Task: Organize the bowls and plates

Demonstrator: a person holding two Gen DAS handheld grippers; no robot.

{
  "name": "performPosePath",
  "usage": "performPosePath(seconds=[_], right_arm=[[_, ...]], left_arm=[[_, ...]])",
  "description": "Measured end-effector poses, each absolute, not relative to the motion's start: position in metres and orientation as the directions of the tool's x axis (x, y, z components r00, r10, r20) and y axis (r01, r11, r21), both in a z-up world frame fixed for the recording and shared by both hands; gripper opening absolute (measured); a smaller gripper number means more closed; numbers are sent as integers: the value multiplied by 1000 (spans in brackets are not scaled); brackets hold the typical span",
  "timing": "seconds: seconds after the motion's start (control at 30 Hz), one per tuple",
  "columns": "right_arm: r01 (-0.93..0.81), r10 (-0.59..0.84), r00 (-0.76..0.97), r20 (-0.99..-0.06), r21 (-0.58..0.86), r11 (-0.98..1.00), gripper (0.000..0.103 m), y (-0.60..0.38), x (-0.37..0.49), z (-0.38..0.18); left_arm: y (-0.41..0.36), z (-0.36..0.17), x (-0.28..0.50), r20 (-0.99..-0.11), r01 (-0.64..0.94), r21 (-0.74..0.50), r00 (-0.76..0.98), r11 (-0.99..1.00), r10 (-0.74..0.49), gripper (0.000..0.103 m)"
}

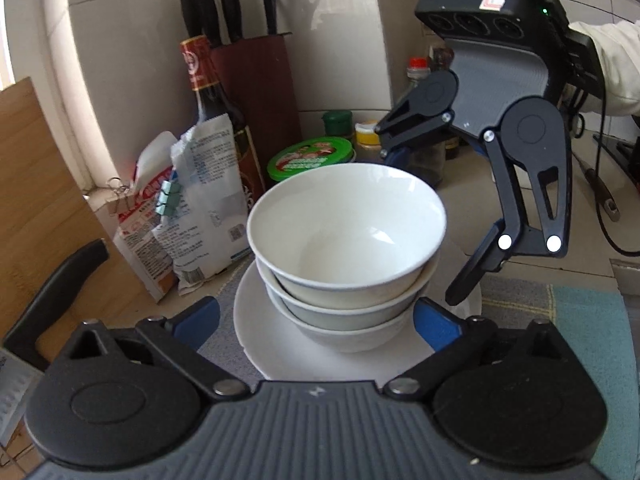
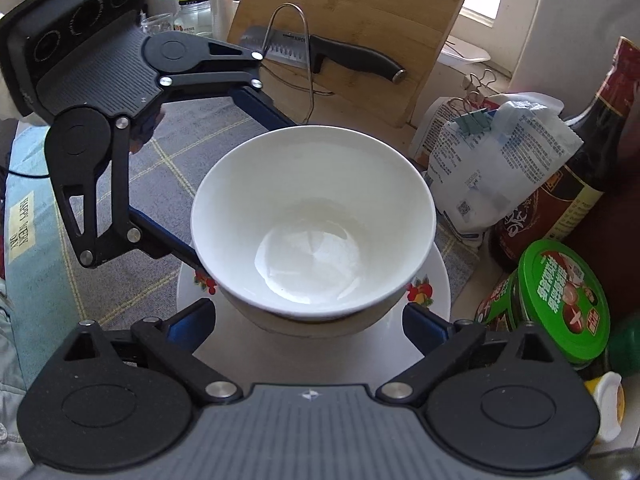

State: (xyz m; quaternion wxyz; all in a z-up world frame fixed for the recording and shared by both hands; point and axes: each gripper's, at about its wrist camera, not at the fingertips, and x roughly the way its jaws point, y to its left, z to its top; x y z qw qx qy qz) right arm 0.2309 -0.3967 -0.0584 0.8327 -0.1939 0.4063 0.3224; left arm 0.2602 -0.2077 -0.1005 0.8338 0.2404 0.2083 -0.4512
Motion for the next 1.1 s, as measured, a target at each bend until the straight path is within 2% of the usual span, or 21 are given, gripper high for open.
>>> performPosePath(seconds=[0.27,0.47,0.7,0.87,1.1], right_arm=[[-468,207,551,-808,-94,879,103,-387,199,-50],[-131,54,598,-800,-31,991,103,-376,167,-39],[182,-63,644,-763,72,981,103,-363,124,-25],[277,-123,651,-749,83,957,103,-353,104,-18],[288,-130,666,-734,93,953,103,-343,94,-12]], left_arm=[[-183,-90,232,-545,758,114,589,643,-597,102],[-175,-71,203,-539,615,124,701,779,-467,102],[-161,-47,188,-579,484,68,731,872,-361,102],[-155,-39,179,-595,460,71,732,885,-333,102],[-153,-30,171,-599,463,55,724,885,-341,102]])
